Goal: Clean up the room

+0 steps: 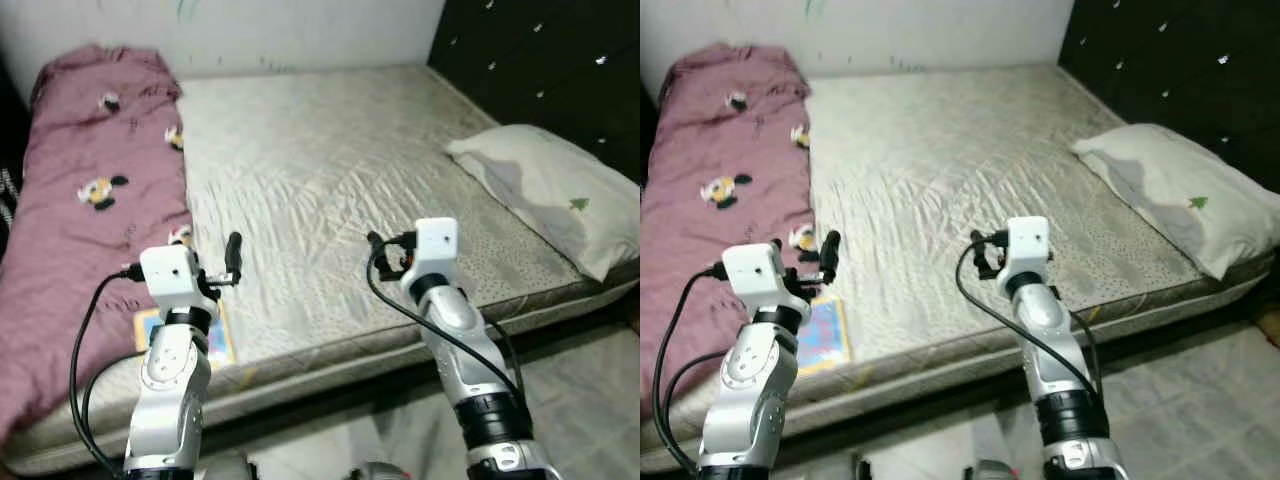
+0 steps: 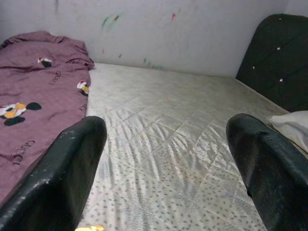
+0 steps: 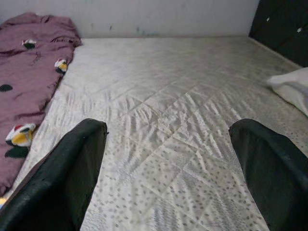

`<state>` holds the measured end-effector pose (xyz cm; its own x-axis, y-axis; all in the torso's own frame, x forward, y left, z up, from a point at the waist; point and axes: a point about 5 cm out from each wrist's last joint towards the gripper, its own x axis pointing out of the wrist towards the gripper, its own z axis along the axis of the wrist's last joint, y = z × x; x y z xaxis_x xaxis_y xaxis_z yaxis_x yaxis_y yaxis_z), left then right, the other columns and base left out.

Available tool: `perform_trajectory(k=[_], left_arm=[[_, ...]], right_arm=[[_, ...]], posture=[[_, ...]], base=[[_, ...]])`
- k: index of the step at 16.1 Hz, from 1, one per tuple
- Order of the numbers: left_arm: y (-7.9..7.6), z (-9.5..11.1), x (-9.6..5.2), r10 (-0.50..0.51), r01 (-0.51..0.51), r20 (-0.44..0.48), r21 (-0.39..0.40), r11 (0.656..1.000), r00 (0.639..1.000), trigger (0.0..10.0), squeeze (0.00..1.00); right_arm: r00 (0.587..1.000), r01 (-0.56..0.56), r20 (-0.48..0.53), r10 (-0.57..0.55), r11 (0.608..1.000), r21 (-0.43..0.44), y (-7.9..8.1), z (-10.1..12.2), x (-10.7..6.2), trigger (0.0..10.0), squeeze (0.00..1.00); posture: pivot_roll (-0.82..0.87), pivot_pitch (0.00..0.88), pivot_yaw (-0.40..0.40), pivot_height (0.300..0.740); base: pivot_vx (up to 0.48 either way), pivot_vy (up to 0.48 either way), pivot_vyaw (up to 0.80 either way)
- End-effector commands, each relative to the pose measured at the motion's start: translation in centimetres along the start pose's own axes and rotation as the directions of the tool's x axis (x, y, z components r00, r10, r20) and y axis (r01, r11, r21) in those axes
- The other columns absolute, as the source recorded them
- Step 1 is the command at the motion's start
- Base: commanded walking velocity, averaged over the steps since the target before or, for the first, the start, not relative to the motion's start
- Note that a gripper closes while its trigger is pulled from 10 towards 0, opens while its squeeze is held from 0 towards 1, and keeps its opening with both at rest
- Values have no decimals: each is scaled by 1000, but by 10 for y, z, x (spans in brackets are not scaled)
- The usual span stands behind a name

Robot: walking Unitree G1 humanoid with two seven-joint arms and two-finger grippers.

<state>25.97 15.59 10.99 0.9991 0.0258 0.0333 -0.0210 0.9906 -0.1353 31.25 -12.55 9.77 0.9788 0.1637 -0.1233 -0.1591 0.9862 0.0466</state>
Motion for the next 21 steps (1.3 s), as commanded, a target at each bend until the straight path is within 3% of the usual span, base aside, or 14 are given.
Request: perform_trajectory(k=[1,16,21], left_arm=[[6,3,0,19,-19,8,20,1000,1000,10000,0],[7,4,0,24,-25,21,26,999,999,10000,0],[6,6,0,18,-19,39,48,999,999,10000,0]], right_arm=[[999,-24,23,24,1000,6,8,7,3,10000,0],[999,-28,22,27,1000,4,10,6,4,10000,0],[999,-28,19,28,1000,3,10,6,4,10000,0]], posture=[[-27,0,-66,740],[-22,0,-69,740],[-22,0,-70,740]], base=[[0,454,0],[0,457,0],[0,55,0]])
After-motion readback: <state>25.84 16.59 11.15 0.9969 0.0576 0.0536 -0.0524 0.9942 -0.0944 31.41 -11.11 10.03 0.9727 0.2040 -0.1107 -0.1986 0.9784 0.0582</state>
